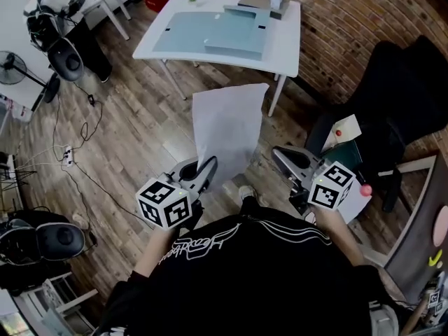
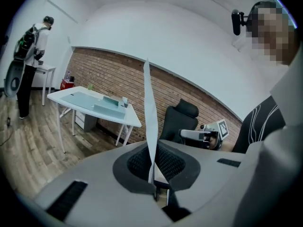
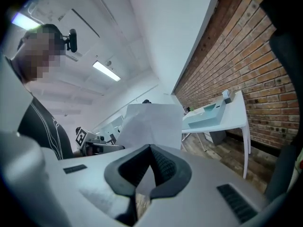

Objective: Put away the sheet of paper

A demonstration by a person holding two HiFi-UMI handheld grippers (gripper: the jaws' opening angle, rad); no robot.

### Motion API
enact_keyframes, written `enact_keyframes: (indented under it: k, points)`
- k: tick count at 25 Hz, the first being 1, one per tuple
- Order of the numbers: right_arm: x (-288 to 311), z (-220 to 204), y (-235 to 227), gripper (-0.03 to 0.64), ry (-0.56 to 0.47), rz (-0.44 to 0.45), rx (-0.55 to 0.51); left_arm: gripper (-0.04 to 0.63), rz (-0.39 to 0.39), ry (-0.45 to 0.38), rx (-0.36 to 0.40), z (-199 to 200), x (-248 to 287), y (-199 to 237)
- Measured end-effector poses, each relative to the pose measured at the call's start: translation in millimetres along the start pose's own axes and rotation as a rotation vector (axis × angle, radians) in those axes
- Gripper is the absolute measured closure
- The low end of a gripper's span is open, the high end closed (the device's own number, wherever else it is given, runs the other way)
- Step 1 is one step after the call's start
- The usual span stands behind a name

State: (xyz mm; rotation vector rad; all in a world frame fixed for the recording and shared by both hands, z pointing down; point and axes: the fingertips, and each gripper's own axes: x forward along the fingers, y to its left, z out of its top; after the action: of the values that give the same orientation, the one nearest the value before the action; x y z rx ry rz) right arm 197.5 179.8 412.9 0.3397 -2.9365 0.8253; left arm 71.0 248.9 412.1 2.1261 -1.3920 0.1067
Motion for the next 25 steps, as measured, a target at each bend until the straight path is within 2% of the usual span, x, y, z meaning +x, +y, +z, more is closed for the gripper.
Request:
enact_keyframes:
  k: [9, 19, 25]
  points:
    - [46.3, 65.8, -85.6, 0.614, -0.013, 0.049, 0.015, 0.565, 0.033, 0.015, 0.024, 69.8, 69.9, 43.6]
    - [88.9, 86.4, -113.5, 0.615, -0.011, 0.078, -0.005, 0.565, 0.069, -0.017, 0.013, 101.5, 85.7, 94.1]
    - [119.3, 96.9, -133.2, 0.615, -0.009, 0.041, -0.011, 0.565, 0.036, -0.021, -0.002, 123.7, 103.4, 138.5]
